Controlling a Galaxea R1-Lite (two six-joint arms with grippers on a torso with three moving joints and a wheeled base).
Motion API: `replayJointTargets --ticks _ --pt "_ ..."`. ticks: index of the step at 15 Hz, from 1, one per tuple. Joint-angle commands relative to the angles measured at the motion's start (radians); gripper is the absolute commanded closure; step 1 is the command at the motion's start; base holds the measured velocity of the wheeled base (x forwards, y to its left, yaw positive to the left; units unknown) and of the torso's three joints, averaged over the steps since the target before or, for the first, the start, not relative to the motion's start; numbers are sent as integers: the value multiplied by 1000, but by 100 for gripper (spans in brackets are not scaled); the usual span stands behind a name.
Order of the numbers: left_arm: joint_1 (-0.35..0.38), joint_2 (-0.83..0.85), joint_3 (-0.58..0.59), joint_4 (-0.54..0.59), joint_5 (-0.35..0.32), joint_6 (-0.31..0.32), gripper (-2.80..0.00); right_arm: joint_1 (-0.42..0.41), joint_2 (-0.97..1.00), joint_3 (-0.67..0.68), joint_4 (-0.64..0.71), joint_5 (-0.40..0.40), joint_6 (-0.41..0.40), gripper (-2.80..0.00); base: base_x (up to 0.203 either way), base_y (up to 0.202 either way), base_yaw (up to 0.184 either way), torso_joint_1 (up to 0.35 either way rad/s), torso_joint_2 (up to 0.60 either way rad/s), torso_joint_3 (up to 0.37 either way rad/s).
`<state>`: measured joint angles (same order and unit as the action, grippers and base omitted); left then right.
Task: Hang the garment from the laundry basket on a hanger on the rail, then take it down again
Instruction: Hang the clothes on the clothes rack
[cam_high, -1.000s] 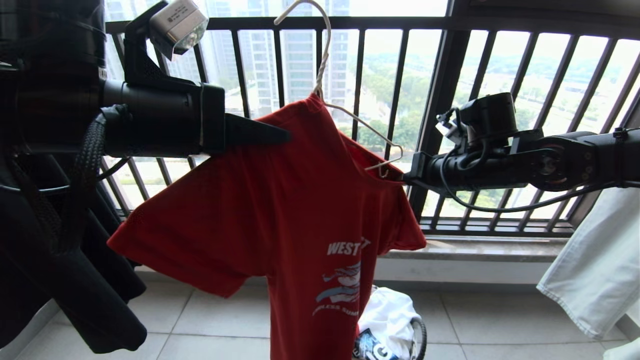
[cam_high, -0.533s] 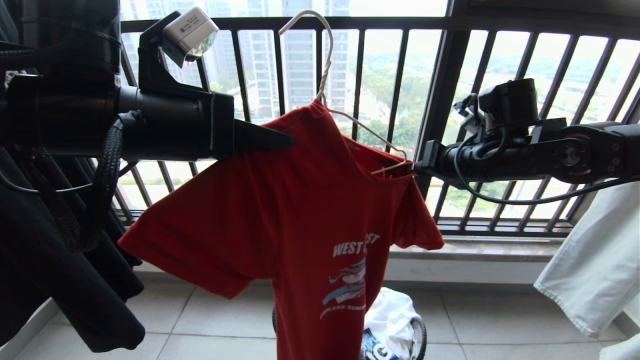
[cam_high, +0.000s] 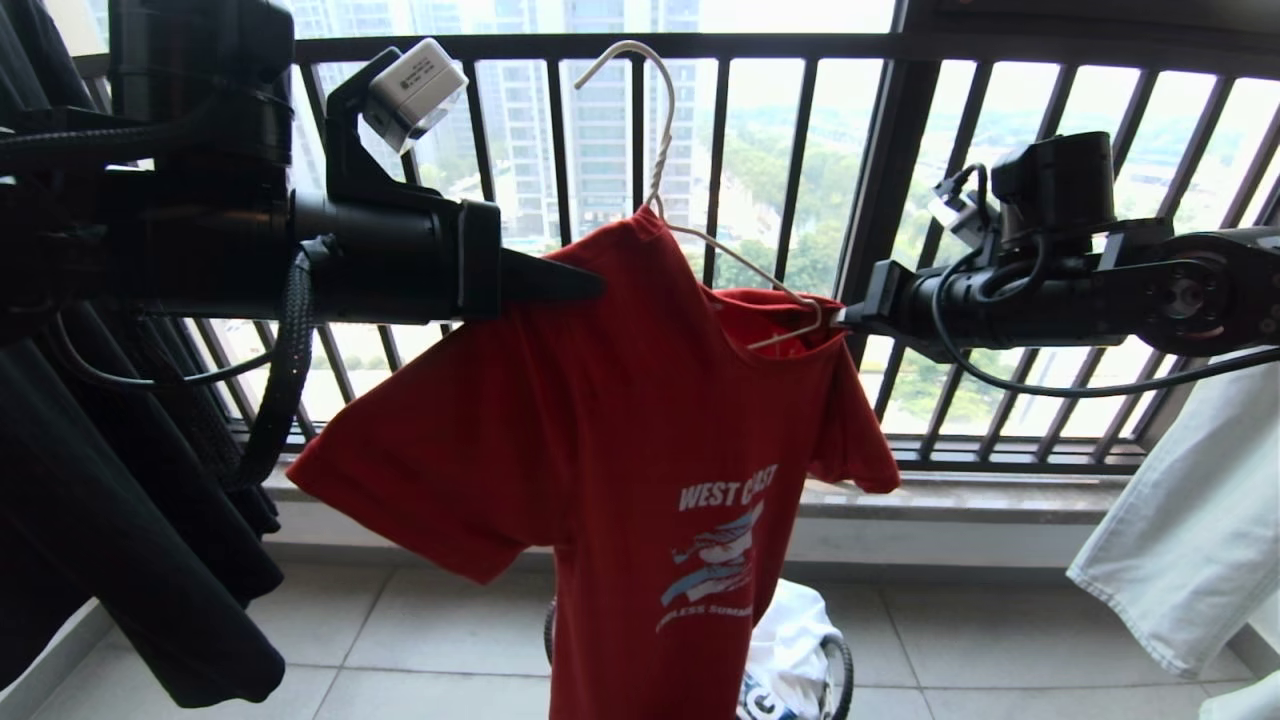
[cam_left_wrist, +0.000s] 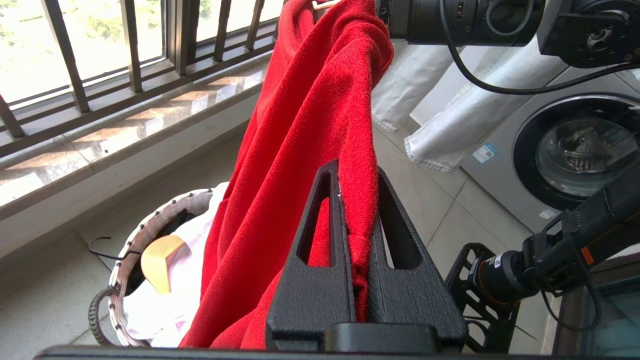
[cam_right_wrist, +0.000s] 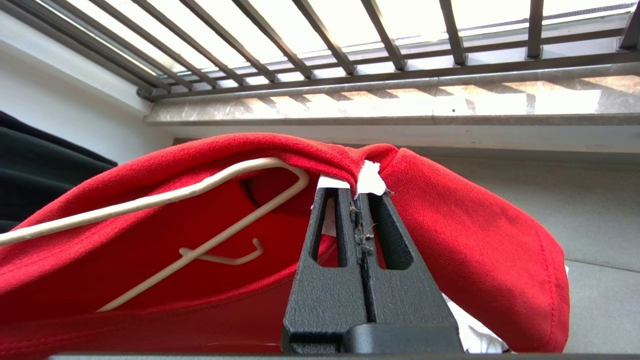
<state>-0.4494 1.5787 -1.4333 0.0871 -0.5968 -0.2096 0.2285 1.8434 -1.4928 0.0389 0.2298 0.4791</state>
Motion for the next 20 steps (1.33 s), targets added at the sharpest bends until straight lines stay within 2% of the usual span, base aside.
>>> replayJointTargets --ticks 1,13,20 --pt "0 48 7 -17 0 -4 0 -1 -9 -1 1 2 3 0 0 0 0 0 0 0" --pt "-17 45 28 -27 2 2 0 -37 16 -43 10 0 3 0 0 0 0 0 0 0" --pt "-19 103 21 -29 8 14 0 -45 -16 -66 55 0 8 0 0 0 0 0 0 0"
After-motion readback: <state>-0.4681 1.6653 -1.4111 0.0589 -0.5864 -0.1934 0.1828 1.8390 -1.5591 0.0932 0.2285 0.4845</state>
